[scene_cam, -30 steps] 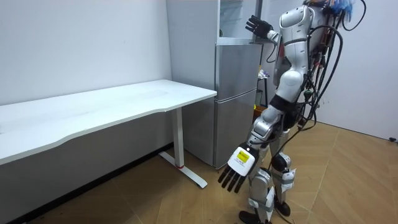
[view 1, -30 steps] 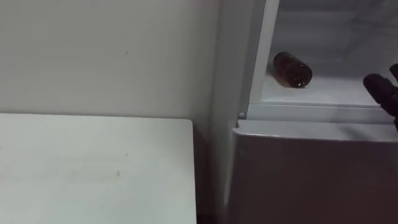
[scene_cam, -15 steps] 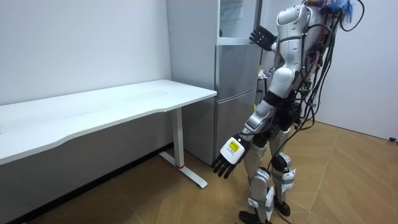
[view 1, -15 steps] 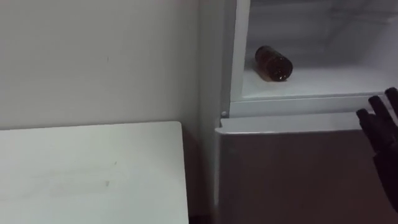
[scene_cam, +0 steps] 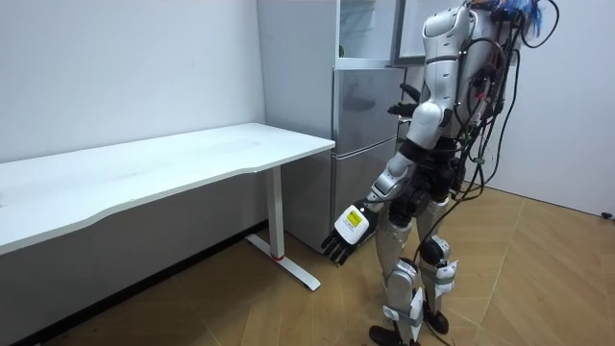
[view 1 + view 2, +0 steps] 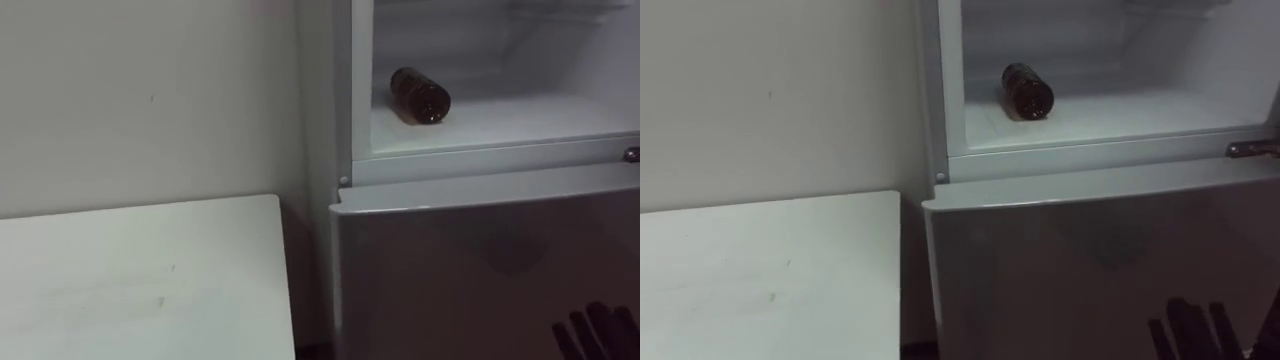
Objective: Put the bottle in the upper fridge
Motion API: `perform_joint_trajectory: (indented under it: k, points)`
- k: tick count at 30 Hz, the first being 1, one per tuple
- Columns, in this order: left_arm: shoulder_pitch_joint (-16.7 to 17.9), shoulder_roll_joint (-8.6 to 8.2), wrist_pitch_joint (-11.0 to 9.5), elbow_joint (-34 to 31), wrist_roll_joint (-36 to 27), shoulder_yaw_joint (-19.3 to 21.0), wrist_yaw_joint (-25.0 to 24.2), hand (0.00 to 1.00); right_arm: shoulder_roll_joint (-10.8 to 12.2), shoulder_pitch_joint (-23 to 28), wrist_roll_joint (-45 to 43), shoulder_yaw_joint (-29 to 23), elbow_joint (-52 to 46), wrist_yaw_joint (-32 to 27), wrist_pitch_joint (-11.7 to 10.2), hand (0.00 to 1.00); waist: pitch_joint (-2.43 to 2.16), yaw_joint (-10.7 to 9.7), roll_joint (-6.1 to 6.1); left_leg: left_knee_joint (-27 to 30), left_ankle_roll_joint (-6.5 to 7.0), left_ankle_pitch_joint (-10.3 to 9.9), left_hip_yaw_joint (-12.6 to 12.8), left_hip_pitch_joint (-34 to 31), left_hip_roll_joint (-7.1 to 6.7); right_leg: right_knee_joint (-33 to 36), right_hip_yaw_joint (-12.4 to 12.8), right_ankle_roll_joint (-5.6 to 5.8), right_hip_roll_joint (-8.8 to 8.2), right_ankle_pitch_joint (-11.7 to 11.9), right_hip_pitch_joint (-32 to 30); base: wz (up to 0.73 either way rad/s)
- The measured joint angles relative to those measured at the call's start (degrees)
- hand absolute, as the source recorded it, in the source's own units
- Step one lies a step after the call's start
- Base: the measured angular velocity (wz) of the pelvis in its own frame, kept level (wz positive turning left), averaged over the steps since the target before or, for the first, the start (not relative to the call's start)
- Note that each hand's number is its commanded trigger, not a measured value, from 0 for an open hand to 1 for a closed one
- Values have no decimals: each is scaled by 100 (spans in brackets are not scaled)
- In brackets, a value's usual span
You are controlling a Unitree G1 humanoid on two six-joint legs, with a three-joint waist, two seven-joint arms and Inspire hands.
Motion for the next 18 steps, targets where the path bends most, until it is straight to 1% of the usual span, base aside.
perform_joint_trajectory:
  k: [2,4,6,8,9,11,14,16,18]
  points:
    - [-38,10,-2,10,-12,-54,4,0,-3,-12,89,69,273,-2,-22,0,1,-12,-2,-15,-1,0,-2,7,-4,1,-5,0,1,0,1,0]
    - [-64,6,-6,14,-15,-207,4,0,4,-11,177,88,733,-53,-24,0,2,-13,-4,-24,-5,-4,-6,7,-3,10,-11,0,0,0,-6,0]
    - [-63,-11,-6,13,-19,-235,3,0,24,-5,174,90,1027,-121,-29,0,7,-35,-4,-40,-7,-4,-6,2,-3,19,-13,0,0,0,-22,0]
    - [-71,-17,-6,13,-18,-244,-1,0,68,32,160,91,1288,-201,-52,0,9,-39,-9,-72,-12,-7,-8,0,-3,18,-19,0,3,0,-17,0]
    - [-77,-17,-6,12,-15,-243,-4,0,133,50,139,95,1408,-263,-96,0,11,-40,-12,-77,-16,-10,-7,-8,-5,16,-19,1,6,0,-20,0]
    - [-89,-14,-9,12,-16,-249,-5,0,140,103,108,211,1606,-299,-148,0,8,-84,-23,-75,-21,-14,-8,-23,-10,-10,-32,2,8,-1,-16,0]
    - [-86,-14,-9,17,-13,-249,-3,0,158,226,25,430,2176,-312,-133,0,18,-110,-78,-71,-24,-16,-14,-51,-16,-21,-31,3,10,-21,-32,0]
    - [-79,-14,-9,19,-8,-247,-7,0,174,223,-102,519,2955,-299,-94,0,12,-144,-116,-45,-26,-17,-17,-75,-29,-25,-35,4,10,-29,-50,0]
    - [-85,-14,-9,32,-11,-247,-17,0,205,221,-222,520,3479,-293,-85,0,15,-167,-125,-54,-27,-17,-19,-79,-38,-31,-26,4,13,-30,-49,0]
